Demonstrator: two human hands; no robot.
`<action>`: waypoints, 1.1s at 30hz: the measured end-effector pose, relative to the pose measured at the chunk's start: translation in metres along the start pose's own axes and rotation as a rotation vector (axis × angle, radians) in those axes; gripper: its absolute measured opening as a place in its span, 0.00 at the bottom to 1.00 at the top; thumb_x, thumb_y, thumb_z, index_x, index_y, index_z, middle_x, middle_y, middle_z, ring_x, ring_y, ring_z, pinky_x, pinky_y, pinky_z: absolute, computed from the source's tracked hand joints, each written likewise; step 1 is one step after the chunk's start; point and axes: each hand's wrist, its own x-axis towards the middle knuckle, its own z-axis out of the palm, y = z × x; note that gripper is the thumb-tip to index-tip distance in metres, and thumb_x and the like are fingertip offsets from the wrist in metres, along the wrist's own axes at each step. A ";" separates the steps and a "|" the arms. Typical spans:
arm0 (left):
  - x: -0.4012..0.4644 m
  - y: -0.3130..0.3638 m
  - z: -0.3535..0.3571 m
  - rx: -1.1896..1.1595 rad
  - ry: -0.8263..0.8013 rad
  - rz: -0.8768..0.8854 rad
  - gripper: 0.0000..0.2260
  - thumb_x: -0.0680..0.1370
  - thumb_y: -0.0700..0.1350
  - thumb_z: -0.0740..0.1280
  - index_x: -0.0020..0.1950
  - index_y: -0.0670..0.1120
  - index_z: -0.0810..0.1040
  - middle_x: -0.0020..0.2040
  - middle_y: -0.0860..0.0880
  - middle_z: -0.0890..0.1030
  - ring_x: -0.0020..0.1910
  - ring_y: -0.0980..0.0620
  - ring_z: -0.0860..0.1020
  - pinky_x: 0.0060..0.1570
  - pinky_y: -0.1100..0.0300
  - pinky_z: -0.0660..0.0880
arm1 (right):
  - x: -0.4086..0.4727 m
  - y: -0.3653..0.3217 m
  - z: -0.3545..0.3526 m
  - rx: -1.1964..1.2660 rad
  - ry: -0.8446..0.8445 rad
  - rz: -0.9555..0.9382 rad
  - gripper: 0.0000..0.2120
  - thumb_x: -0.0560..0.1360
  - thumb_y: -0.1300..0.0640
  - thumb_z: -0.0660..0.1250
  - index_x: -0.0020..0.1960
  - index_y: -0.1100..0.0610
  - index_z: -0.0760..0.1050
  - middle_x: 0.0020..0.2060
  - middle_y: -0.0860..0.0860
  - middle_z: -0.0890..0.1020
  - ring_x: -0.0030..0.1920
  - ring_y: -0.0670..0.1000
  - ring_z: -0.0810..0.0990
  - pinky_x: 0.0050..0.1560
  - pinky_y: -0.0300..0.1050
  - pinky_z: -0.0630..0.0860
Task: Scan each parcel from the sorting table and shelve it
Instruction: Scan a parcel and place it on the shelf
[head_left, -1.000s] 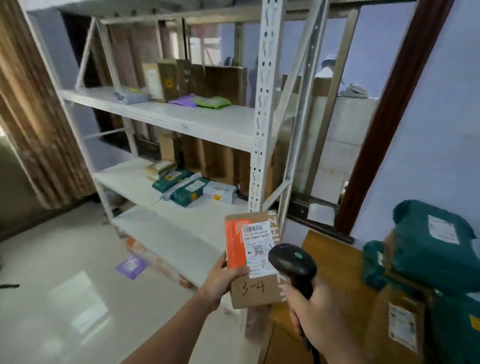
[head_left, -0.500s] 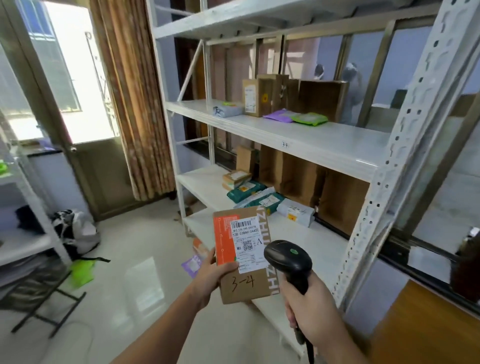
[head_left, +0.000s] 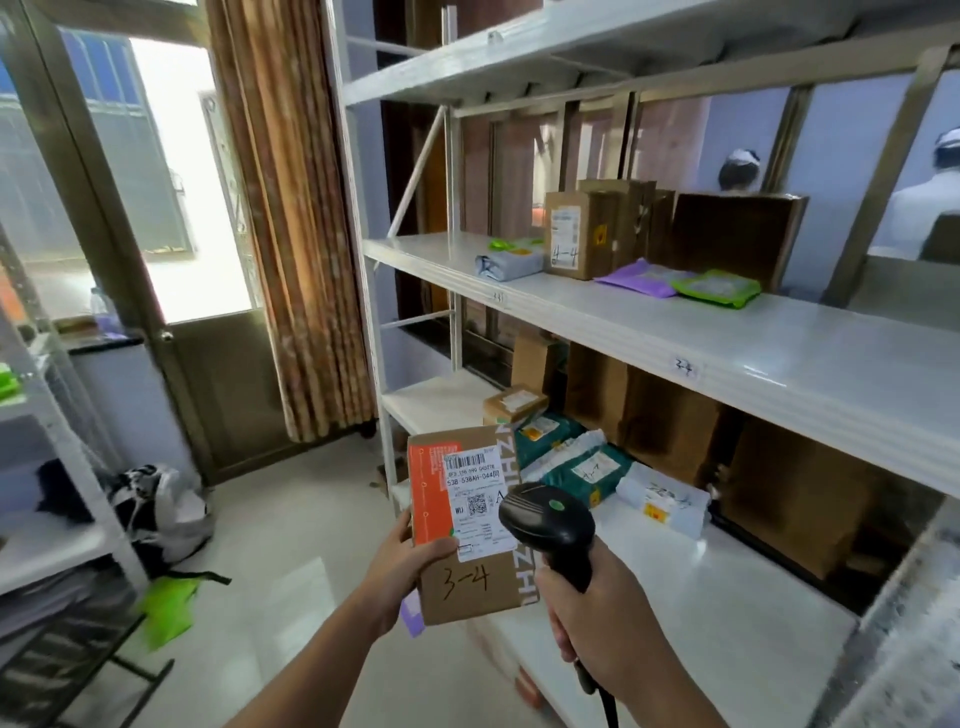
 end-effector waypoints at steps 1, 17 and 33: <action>0.014 0.006 -0.006 -0.001 0.010 0.014 0.41 0.59 0.50 0.82 0.72 0.52 0.73 0.59 0.47 0.86 0.55 0.46 0.86 0.45 0.57 0.83 | 0.018 -0.003 0.003 -0.014 -0.013 -0.022 0.05 0.79 0.56 0.67 0.53 0.48 0.75 0.25 0.48 0.78 0.25 0.44 0.76 0.33 0.42 0.77; 0.216 0.090 -0.134 -0.027 0.061 0.093 0.38 0.67 0.47 0.81 0.74 0.54 0.70 0.61 0.46 0.85 0.58 0.44 0.85 0.49 0.55 0.83 | 0.247 -0.084 0.078 0.024 -0.094 -0.140 0.02 0.80 0.58 0.67 0.49 0.54 0.74 0.25 0.51 0.76 0.24 0.47 0.74 0.28 0.40 0.75; 0.409 0.175 -0.270 -0.016 -0.096 0.104 0.31 0.73 0.40 0.78 0.73 0.51 0.71 0.60 0.43 0.85 0.57 0.41 0.85 0.51 0.49 0.84 | 0.424 -0.154 0.209 0.104 0.012 -0.184 0.03 0.80 0.60 0.66 0.49 0.53 0.74 0.25 0.52 0.75 0.25 0.50 0.73 0.30 0.45 0.75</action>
